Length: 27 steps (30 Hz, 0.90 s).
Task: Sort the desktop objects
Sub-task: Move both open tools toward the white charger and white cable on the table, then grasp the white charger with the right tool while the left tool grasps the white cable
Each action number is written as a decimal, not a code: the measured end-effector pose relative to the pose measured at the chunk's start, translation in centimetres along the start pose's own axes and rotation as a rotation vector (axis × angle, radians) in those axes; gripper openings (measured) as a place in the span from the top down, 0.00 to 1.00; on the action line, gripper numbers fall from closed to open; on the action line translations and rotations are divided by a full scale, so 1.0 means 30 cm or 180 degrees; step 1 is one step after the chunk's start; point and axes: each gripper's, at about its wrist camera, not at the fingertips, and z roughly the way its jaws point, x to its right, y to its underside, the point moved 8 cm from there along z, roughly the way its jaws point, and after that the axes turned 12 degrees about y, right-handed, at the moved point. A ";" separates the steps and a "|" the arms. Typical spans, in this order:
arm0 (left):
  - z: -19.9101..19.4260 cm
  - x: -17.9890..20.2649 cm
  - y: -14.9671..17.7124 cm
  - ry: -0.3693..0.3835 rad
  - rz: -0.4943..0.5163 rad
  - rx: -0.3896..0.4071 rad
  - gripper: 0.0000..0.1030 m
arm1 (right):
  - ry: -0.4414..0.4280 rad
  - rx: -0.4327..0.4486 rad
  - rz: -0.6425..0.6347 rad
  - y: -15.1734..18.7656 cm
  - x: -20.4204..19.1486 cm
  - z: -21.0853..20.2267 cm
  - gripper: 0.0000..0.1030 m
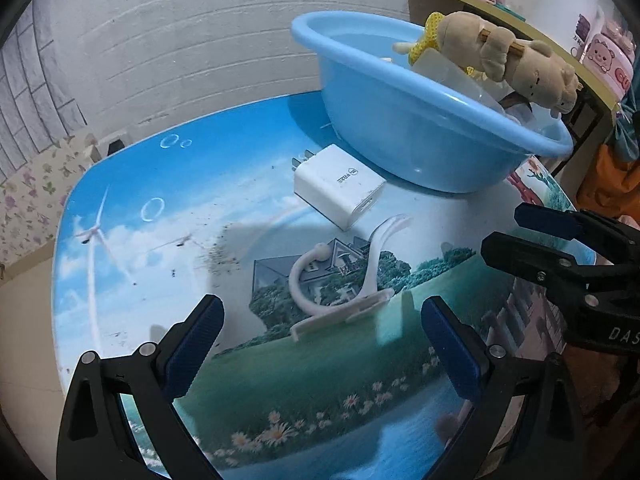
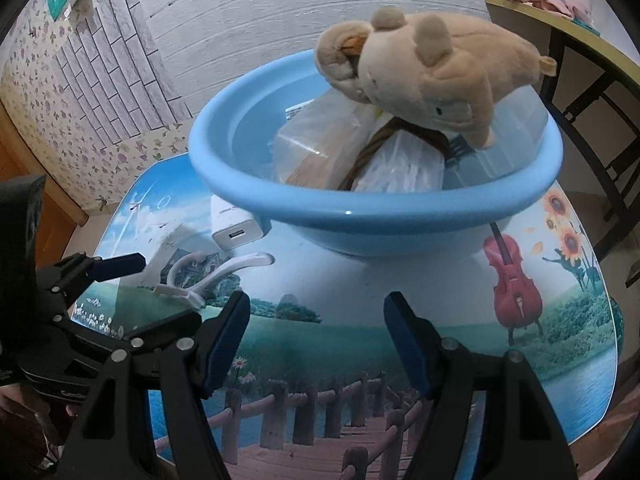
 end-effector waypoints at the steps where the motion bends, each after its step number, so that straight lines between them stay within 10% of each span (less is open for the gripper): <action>1: 0.004 0.000 -0.001 0.0015 -0.0012 0.0006 0.04 | 0.0002 -0.0001 0.0008 -0.002 0.001 0.002 0.33; 5: 0.009 -0.005 0.000 0.0050 -0.0052 0.0037 0.08 | -0.0011 -0.0009 0.0003 -0.004 0.001 0.006 0.33; 11: -0.004 -0.004 0.006 0.0020 0.0025 0.0085 0.48 | -0.0065 -0.0019 -0.0050 0.000 -0.018 0.003 0.33; 27: -0.100 -0.152 0.059 -0.0068 -0.0217 0.0204 0.47 | -0.0228 -0.0051 -0.0267 -0.021 -0.168 0.037 0.33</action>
